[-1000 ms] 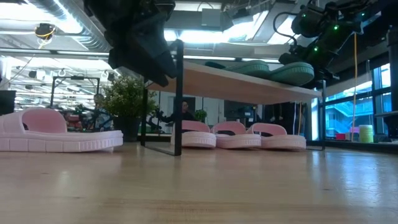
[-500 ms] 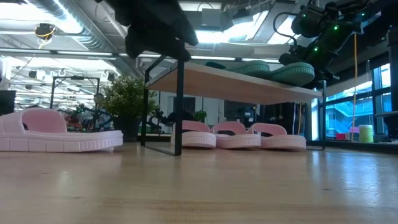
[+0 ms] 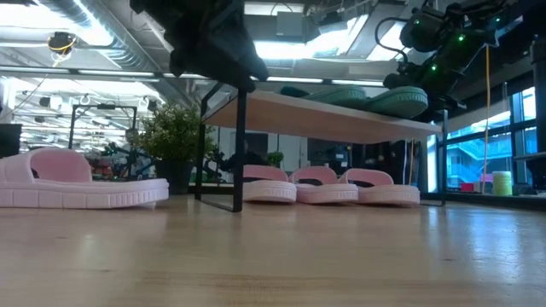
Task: Pick and place slides into the shelf
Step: Adjust the shelf on the table
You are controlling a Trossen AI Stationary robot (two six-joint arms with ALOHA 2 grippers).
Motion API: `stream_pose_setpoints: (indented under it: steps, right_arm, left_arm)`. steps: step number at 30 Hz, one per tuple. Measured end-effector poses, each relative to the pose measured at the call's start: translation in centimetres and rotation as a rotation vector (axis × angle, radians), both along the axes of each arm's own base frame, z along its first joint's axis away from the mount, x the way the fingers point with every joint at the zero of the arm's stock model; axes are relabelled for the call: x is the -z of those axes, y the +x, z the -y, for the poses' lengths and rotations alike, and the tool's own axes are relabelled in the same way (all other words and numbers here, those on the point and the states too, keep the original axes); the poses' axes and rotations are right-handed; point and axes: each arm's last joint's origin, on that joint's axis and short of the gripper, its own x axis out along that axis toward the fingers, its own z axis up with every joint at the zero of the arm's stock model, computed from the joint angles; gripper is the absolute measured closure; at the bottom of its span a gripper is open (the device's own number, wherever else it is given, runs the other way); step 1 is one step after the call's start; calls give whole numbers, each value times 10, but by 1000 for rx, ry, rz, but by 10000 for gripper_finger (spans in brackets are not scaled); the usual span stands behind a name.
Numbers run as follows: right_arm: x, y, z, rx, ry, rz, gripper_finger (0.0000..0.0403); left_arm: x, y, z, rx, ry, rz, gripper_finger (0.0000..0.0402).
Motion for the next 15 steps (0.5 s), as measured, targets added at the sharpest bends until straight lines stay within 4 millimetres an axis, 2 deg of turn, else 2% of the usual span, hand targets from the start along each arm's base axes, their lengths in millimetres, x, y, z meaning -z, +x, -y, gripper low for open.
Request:
stream_pose_setpoints:
  steps: [15]
  right_arm:
    - [-1,11,-14,-48,65,88,292]
  left_arm:
    - [14,-19,-21,-190,164,-190,243]
